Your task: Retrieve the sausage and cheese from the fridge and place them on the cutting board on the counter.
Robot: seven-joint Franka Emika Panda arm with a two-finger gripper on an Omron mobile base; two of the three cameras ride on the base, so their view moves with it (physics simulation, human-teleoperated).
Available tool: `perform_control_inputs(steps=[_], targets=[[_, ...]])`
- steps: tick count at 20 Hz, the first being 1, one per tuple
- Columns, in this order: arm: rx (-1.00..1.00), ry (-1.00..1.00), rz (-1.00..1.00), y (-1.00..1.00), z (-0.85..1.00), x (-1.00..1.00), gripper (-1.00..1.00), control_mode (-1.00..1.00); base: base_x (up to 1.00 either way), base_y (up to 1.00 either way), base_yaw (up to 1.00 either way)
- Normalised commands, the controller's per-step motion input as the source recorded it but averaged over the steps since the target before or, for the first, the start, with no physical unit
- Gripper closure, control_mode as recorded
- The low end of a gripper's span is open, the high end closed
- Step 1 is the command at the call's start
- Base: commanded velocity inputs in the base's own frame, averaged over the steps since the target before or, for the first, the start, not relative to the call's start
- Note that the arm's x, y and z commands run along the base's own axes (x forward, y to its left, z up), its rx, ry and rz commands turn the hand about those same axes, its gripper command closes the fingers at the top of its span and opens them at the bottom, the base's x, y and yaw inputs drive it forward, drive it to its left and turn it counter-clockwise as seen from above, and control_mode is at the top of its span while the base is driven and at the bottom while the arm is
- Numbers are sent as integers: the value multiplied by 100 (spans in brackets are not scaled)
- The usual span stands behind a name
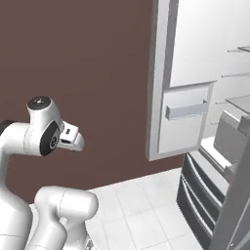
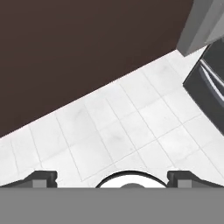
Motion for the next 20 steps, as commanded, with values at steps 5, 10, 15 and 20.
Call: perform_control_inputs(steps=[5, 10, 15, 20], targets=[[0, 0, 0, 0, 0, 0, -100, 100, 68, 6, -61], [0, 0, 0, 0, 0, 0, -100, 100, 58, 1, -34], [0, 0, 0, 0, 0, 0, -100, 100, 49, -7, -21], [0, 0, 0, 0, 0, 0, -100, 100, 3, -5, -23]])
